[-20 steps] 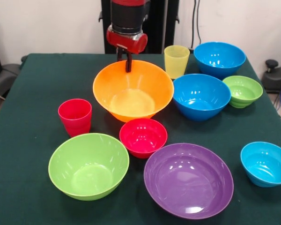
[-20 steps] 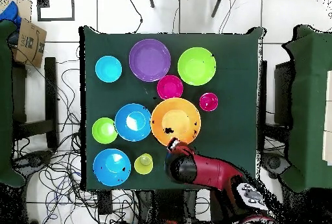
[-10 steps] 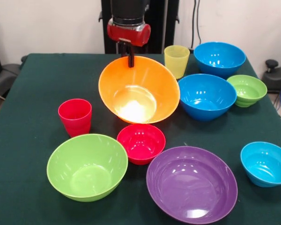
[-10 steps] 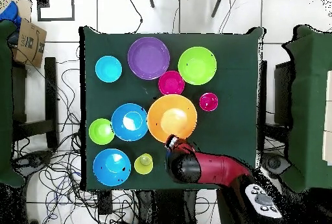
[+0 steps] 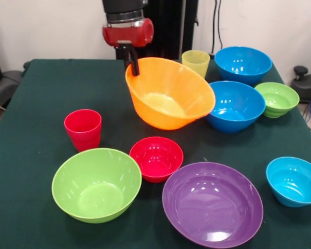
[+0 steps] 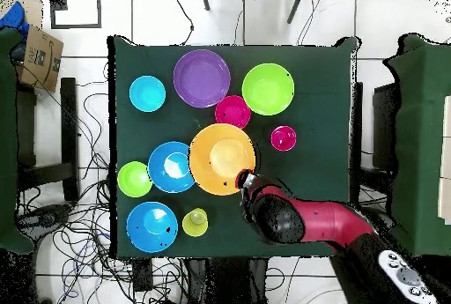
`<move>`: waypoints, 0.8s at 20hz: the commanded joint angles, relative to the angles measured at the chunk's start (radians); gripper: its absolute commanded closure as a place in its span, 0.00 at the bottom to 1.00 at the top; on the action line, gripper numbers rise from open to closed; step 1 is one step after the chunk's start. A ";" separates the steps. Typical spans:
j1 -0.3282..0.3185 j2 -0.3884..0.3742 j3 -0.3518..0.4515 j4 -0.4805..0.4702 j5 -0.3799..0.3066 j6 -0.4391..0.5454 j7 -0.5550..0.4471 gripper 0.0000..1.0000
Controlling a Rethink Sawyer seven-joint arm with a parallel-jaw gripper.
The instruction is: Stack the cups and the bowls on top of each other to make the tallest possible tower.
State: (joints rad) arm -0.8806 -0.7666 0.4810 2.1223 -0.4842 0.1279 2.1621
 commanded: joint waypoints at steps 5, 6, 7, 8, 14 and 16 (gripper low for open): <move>-0.260 -0.008 0.540 0.090 -0.080 0.255 -0.381 1.00; -0.270 -0.007 0.553 0.087 -0.079 0.271 -0.380 1.00; -0.275 -0.002 0.560 0.086 -0.084 0.278 -0.375 1.00; -0.284 0.004 0.572 0.083 -0.088 0.288 -0.372 1.00; -0.300 0.018 0.593 0.075 -0.107 0.311 -0.349 1.00; -0.301 0.026 0.593 0.067 -0.117 0.319 -0.348 1.00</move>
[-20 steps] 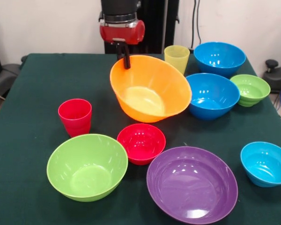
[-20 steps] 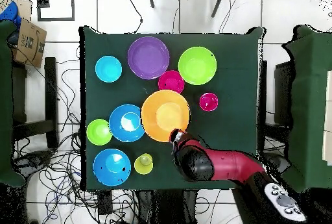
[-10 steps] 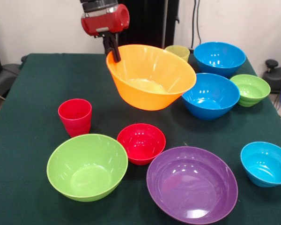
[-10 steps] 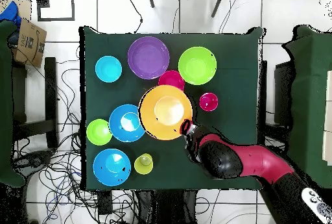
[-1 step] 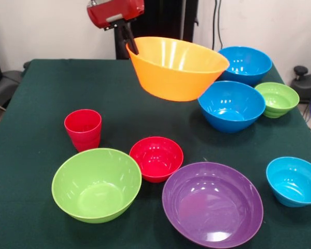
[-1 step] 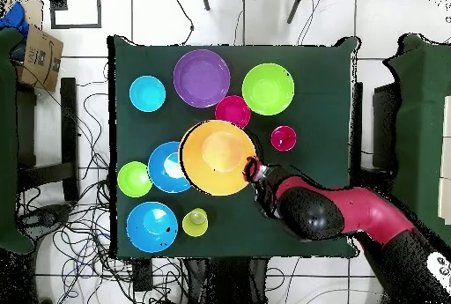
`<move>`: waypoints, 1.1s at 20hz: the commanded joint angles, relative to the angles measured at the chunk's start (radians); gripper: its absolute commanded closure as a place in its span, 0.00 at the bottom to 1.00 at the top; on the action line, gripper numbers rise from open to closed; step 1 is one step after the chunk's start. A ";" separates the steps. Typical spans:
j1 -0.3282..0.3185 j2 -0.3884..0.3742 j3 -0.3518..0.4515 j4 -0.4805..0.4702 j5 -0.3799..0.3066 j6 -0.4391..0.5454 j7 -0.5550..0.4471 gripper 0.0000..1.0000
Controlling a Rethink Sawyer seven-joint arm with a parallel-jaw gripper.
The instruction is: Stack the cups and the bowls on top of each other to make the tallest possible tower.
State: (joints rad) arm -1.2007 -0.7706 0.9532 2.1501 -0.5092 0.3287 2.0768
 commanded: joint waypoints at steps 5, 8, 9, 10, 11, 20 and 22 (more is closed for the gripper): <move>0.010 0.073 0.112 0.009 -0.128 0.143 -0.277 1.00; 0.004 0.098 0.100 -0.019 -0.151 0.174 -0.301 1.00; 0.002 0.103 0.098 -0.026 -0.156 0.183 -0.307 1.00; -0.002 0.108 0.098 -0.034 -0.160 0.194 -0.316 1.00; -0.005 0.112 0.099 -0.042 -0.165 0.204 -0.326 1.00; -0.043 0.194 0.103 -0.165 -0.189 0.354 -0.446 1.00; -0.051 0.210 0.102 -0.185 -0.189 0.373 -0.461 1.00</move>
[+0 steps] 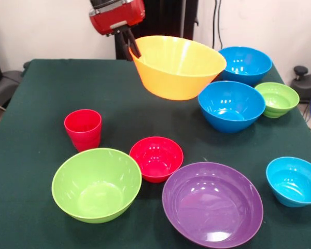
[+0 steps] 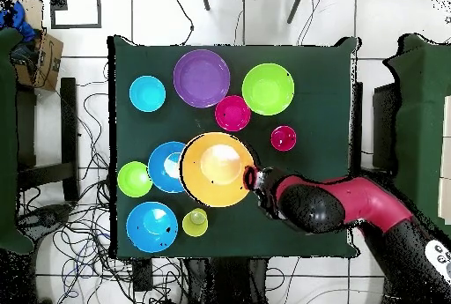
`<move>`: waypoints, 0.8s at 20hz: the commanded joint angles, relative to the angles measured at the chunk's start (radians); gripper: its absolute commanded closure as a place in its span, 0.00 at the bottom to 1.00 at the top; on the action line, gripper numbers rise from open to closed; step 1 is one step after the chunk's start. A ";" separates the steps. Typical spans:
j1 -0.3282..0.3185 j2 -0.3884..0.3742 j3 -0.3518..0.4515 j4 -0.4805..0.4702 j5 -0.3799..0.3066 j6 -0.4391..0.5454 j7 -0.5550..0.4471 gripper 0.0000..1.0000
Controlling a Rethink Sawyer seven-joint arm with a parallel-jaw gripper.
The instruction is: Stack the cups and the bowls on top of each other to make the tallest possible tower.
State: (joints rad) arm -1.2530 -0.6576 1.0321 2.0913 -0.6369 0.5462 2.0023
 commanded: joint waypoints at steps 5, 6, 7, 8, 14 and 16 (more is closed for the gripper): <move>-0.005 0.125 0.015 -0.169 -0.050 0.179 -0.404 1.00; -0.006 0.129 0.013 -0.177 -0.044 0.183 -0.405 1.00; -0.007 0.130 0.013 -0.182 -0.040 0.186 -0.406 1.00; -0.006 0.134 0.013 -0.193 -0.033 0.196 -0.412 1.00; -0.007 0.153 0.026 -0.236 0.004 0.247 -0.438 1.00; -0.007 0.163 0.026 -0.251 0.006 0.265 -0.451 1.00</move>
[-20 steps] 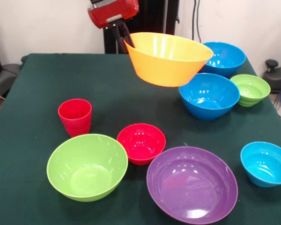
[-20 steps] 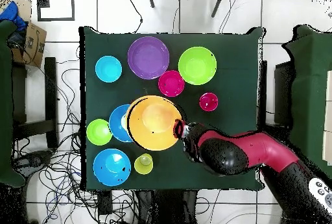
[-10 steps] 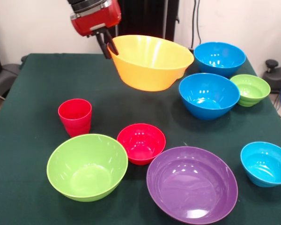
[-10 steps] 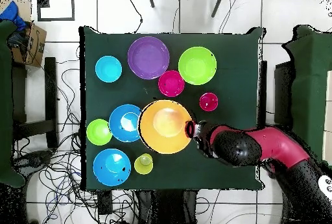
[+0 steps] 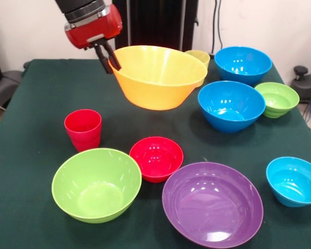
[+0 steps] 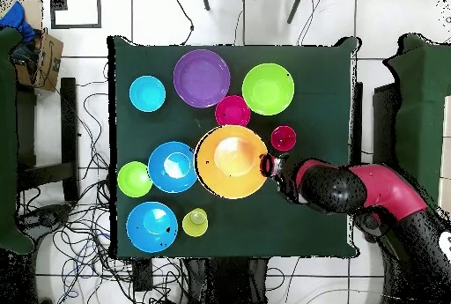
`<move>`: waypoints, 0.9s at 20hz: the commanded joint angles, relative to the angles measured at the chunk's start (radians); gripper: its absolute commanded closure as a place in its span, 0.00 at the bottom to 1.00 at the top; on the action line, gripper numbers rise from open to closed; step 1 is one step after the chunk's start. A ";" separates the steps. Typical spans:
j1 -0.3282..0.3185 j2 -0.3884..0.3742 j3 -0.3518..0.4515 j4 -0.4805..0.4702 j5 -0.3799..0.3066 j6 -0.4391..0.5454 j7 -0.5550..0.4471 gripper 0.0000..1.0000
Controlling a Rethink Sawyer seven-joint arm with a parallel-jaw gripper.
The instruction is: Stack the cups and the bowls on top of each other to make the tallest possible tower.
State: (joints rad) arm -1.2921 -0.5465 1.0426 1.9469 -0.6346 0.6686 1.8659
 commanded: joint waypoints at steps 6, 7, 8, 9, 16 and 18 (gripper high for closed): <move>0.030 0.075 0.018 -0.151 0.006 0.204 -0.367 1.00; 0.028 0.082 0.018 -0.160 0.004 0.212 -0.377 1.00; 0.026 0.089 0.017 -0.170 0.001 0.220 -0.387 1.00; 0.025 0.096 0.017 -0.179 -0.001 0.227 -0.398 1.00; 0.027 0.150 0.001 -0.287 0.001 0.333 -0.506 1.00; 0.025 0.164 -0.002 -0.304 0.001 0.347 -0.526 1.00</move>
State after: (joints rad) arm -1.2928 -0.4446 1.0608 1.7761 -0.6325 0.8732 1.7210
